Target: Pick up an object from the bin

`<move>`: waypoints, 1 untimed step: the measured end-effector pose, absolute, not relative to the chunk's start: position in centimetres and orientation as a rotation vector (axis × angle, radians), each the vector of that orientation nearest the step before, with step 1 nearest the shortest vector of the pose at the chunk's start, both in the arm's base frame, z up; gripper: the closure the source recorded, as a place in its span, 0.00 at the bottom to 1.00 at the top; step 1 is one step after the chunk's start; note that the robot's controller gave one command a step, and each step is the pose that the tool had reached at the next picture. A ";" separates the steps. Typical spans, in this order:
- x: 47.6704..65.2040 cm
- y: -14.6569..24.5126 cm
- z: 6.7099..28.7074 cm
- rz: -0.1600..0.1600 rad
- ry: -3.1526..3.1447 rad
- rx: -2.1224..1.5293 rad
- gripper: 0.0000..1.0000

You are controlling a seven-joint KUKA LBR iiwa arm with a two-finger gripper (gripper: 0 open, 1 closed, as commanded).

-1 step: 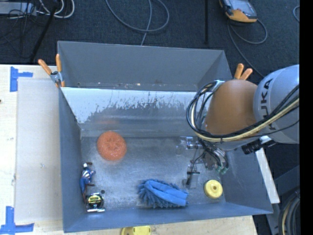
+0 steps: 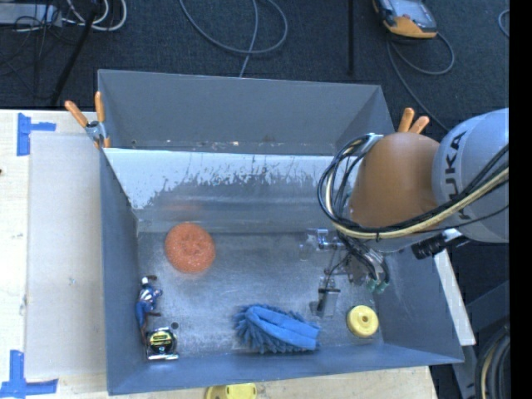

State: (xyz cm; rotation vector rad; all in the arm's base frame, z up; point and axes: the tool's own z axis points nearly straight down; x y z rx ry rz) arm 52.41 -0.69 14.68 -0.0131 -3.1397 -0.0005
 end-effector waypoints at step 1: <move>51.3 0.6 11.7 0.001 -3.147 -0.151 0.00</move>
Offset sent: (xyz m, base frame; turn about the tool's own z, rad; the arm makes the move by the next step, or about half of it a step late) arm -0.0214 0.1088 -0.0632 0.0534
